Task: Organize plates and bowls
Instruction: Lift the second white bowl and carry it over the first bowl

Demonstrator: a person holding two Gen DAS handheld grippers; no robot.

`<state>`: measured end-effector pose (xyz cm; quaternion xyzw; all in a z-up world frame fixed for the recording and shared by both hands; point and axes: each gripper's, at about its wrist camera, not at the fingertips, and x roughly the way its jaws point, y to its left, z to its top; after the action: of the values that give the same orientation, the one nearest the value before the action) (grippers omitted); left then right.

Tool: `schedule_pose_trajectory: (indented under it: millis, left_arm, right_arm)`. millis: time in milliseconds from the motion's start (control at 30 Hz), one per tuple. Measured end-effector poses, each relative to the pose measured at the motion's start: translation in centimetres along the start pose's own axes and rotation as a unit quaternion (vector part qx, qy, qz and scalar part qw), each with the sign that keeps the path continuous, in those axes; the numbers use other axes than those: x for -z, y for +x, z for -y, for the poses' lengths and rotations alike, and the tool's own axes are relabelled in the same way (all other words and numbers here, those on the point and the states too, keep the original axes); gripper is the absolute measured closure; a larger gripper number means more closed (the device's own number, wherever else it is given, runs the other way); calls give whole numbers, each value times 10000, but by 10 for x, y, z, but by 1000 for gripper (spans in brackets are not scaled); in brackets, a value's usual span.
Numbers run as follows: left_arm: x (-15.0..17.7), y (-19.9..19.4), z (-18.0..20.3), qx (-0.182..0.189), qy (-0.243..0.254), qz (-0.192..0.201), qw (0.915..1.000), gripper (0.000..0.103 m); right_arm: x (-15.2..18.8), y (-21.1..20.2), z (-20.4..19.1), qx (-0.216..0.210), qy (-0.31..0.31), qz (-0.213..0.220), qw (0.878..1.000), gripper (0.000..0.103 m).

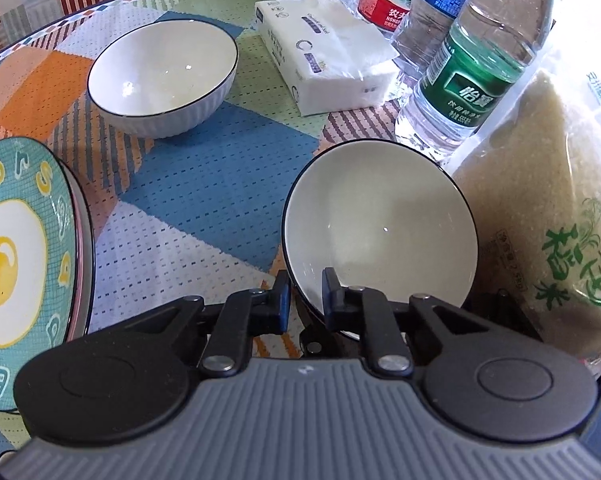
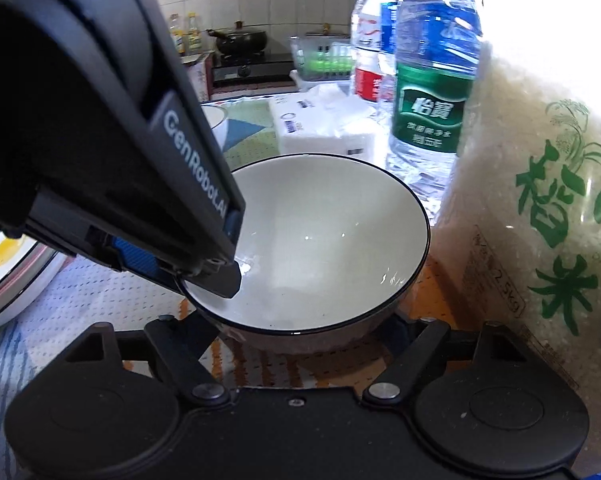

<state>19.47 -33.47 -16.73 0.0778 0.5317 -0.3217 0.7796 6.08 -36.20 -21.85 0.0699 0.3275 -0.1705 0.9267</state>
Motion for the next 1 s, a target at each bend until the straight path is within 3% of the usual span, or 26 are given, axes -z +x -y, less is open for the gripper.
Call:
schedule_pose_trajectory:
  millis: [333, 1000]
  left_arm:
    - [14, -31, -16, -92, -134, -164, 9997, 88]
    - [60, -150, -38, -325, 193, 379, 9986, 88]
  right_arm:
    - [6, -28, -9, -577, -198, -78, 9981, 21]
    - [-7, -118, -54, -1365, -863, 480, 9857, 21]
